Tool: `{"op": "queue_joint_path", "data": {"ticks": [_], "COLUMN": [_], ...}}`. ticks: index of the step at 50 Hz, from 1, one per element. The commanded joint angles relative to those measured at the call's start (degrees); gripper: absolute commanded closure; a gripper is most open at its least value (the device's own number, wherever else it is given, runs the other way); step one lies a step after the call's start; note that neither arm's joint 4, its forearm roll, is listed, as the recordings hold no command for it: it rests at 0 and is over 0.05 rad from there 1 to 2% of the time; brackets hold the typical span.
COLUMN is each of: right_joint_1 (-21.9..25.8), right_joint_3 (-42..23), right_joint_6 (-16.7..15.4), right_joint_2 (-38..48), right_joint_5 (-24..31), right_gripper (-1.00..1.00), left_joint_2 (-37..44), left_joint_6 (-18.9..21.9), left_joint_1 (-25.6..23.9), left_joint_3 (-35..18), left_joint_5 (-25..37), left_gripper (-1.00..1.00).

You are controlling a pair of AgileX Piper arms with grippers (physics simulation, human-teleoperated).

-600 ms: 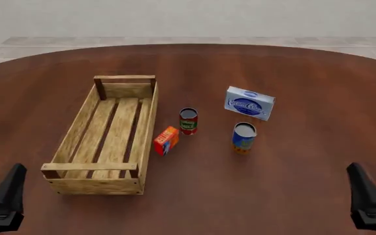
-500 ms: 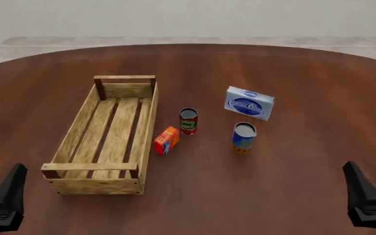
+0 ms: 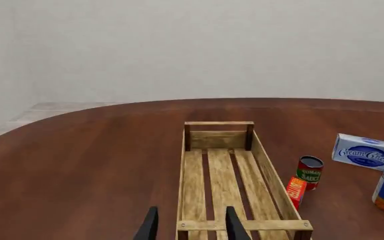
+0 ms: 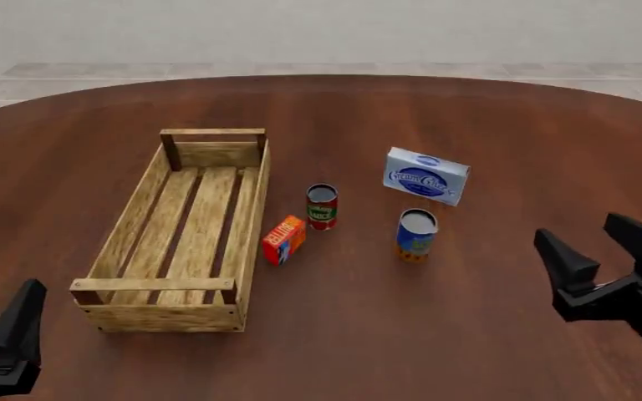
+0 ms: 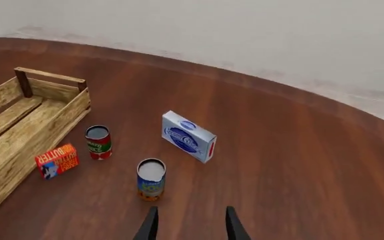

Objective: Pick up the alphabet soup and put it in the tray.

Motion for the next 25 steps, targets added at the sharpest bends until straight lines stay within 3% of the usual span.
{"op": "queue_joint_path", "data": {"ticks": [1,10,12,15,17,18,20,25], "right_joint_1": [2.17,3.20,3.87,5.20,5.93,5.76,6.05,7.79], "right_joint_3": [-8.59,-16.26,-18.93,-20.60,-22.13,-22.59,-23.08,-27.38], "right_joint_6": [-3.71,-8.53,-6.79,-7.70,-6.12,-7.67,-7.79,-6.46], "right_joint_2": [9.78,16.85,18.15,22.46,24.48,26.33,27.35,32.60], "right_joint_5": [4.60,11.23,12.99,13.45,14.08,13.99,14.20,17.18], "right_gripper": [-1.00,-1.00,-1.00,-1.00,-1.00,-1.00,-1.00,-1.00], "left_joint_2": [0.00,0.00,0.00,0.00,0.00,0.00,0.00,0.00], "left_joint_6": [0.00,0.00,0.00,0.00,0.00,0.00,0.00,0.00], "left_joint_1": [0.00,0.00,0.00,0.00,0.00,0.00,0.00,0.00], "left_joint_3": [0.00,0.00,0.00,0.00,0.00,0.00,0.00,0.00], "left_joint_5": [0.00,0.00,0.00,0.00,0.00,0.00,0.00,0.00], "left_gripper": [-1.00,-1.00,-1.00,-1.00,-1.00,-1.00,-1.00,-1.00]}}
